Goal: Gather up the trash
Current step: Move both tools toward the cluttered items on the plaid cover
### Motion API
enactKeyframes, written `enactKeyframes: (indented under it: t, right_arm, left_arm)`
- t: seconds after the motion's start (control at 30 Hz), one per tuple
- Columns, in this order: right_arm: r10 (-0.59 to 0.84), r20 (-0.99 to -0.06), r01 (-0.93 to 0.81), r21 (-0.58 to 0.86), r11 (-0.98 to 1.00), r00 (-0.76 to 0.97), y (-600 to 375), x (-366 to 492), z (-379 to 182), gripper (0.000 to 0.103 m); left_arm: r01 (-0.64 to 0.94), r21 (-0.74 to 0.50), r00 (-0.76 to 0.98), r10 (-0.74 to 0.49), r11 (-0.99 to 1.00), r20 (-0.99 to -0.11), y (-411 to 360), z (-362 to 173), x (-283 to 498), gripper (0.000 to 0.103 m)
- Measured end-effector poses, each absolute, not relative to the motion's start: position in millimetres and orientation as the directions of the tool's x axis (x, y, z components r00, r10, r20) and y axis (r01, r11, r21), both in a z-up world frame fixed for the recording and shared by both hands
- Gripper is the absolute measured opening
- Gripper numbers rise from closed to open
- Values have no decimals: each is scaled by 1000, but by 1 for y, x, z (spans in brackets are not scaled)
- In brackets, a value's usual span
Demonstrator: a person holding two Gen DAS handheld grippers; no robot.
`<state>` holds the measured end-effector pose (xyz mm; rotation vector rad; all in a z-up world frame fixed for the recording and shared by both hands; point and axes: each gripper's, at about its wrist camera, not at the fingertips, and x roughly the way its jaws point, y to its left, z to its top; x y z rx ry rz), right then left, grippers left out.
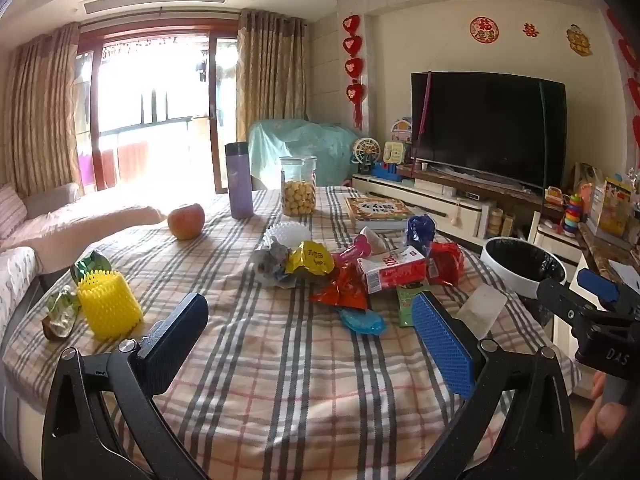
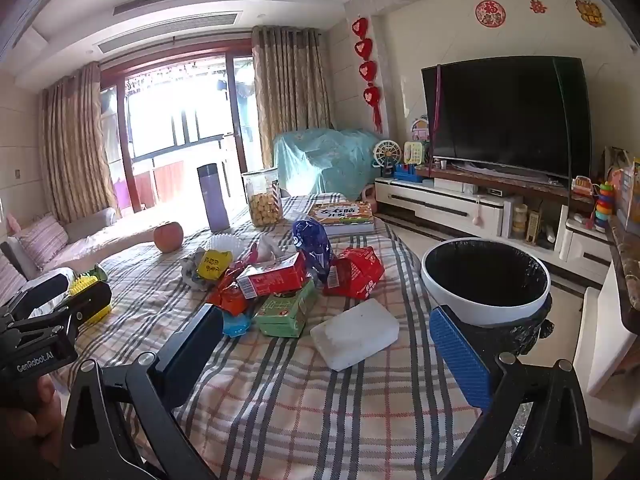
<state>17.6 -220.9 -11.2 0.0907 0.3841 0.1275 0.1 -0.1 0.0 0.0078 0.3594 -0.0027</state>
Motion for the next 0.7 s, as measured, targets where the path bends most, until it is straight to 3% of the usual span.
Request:
enactKeyframes:
  t: [0.7]
  right_arm:
    - [147,-376,-110,118,987,915,-220,18,-10,103]
  left_arm:
    - [4,7,937,-2,1000,-349,2,0,1,103]
